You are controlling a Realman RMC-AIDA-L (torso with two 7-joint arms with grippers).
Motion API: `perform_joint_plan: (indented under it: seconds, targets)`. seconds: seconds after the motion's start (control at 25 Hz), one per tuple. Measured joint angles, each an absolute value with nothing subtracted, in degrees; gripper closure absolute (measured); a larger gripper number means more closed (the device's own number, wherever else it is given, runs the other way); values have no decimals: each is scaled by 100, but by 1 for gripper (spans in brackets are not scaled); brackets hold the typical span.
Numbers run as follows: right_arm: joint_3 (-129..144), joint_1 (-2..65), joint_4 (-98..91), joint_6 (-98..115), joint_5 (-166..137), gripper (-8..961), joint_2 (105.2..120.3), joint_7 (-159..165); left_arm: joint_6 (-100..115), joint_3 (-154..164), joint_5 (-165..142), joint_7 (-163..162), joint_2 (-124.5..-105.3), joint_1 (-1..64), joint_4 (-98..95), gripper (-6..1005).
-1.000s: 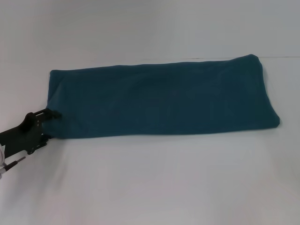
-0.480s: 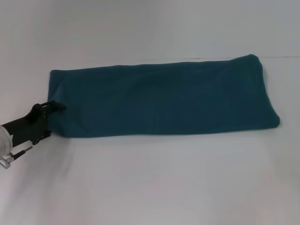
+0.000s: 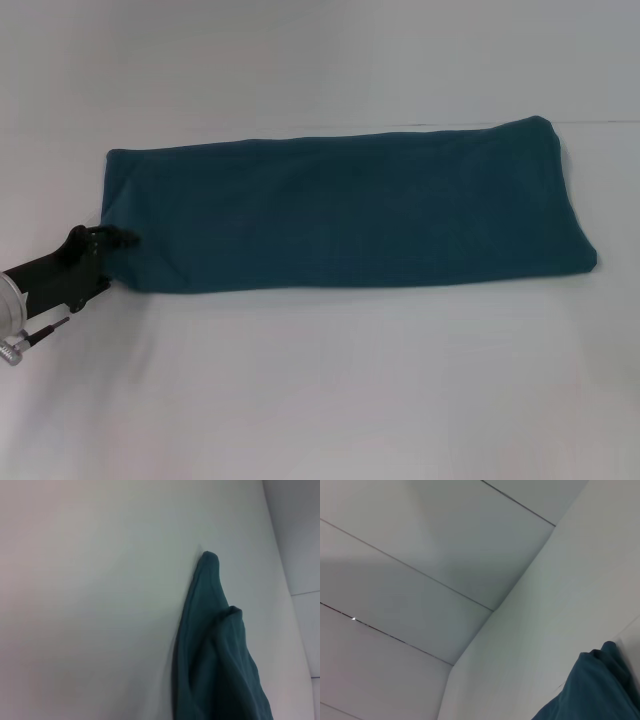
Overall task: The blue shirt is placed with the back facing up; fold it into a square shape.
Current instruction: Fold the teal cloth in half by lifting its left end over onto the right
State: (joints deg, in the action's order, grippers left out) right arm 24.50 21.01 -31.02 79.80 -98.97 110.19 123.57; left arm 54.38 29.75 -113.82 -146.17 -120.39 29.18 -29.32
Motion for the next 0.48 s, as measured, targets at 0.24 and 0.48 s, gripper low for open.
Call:
perform_joint_plan:
  seconds: [0.24,0.48]
  targets:
    - [2436,2081,-3103,7980,-9900,6,11013,12366,5455,2950,-11386,-14609,-12022,2912,-2948,738]
    - [2397,2073,-3102,7977,-9900,6,11012,12382,5507,2946,-11380,-14605,-12038,2818,-3067,867]
